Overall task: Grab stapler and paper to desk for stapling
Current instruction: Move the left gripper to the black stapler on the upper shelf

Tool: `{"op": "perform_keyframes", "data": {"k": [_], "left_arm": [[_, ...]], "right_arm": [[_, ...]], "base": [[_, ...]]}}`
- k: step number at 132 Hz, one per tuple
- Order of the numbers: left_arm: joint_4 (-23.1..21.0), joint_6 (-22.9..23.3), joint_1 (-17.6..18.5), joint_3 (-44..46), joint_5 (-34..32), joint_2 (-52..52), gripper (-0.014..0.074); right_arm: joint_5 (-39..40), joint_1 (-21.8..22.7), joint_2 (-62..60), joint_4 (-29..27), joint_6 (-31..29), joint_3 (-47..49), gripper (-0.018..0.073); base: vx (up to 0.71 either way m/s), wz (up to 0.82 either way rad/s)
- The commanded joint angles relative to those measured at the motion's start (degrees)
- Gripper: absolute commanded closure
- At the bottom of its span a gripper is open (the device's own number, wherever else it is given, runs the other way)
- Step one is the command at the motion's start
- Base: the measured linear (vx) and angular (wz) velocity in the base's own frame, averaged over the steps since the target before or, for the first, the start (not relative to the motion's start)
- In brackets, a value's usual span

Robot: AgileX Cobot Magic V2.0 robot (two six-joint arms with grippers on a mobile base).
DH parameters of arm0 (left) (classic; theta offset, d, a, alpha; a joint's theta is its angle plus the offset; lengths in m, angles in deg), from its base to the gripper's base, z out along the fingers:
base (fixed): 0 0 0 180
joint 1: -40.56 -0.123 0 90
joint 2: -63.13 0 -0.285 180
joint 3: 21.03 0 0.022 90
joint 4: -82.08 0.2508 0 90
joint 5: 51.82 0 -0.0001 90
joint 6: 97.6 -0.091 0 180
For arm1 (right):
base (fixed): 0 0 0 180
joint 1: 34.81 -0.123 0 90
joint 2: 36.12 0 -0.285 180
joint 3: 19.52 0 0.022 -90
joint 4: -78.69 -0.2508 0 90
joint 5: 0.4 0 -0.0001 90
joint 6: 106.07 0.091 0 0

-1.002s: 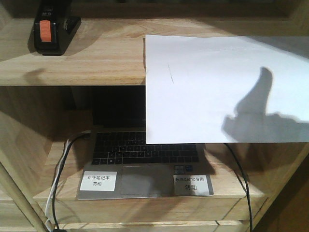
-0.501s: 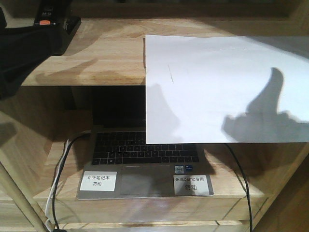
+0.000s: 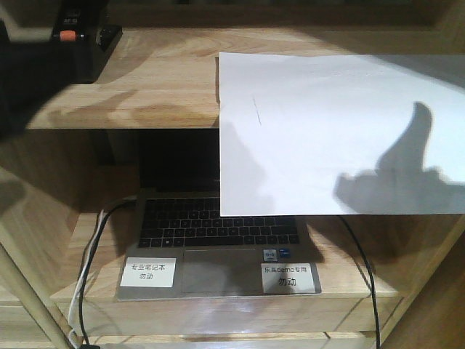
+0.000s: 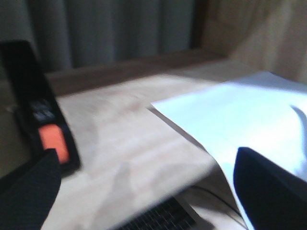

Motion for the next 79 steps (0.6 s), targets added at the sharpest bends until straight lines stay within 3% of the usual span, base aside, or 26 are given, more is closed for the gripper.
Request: {"op": "perform_keyframes", "data": {"k": [1,13,42,60,79], "left_arm": [[6.7,7.4,0.2,5.7,-2.1,2.3,-0.0084],[10.8,11.1,0.2,10.6,0.7,5.8,-0.0084],[15.0,15.9,0.2,25.7,11.2,18.5,-0.0077],[16.2,16.3,0.2,34.1,17.8,26.0,-0.0064],[20.4,18.6,0.0,42.3,24.8,32.3,-0.0062]], "right_arm": [[4.5,-0.1,0.6,0.4,-0.4,1.3,0.0125],[4.4,-0.1,0.6,0.4,-0.4,1.3,0.0125],[4.1,-0.1,0.6,0.4,-0.4,1.3,0.0125],[4.1,-0.1,0.6,0.4,-0.4,1.3,0.0125],[4.1,-0.1,0.6,0.4,-0.4,1.3,0.0125]], "base": [[0.0,0.0],[0.0,0.0],[0.0,0.0],[0.0,0.0],[0.0,0.0]]}}
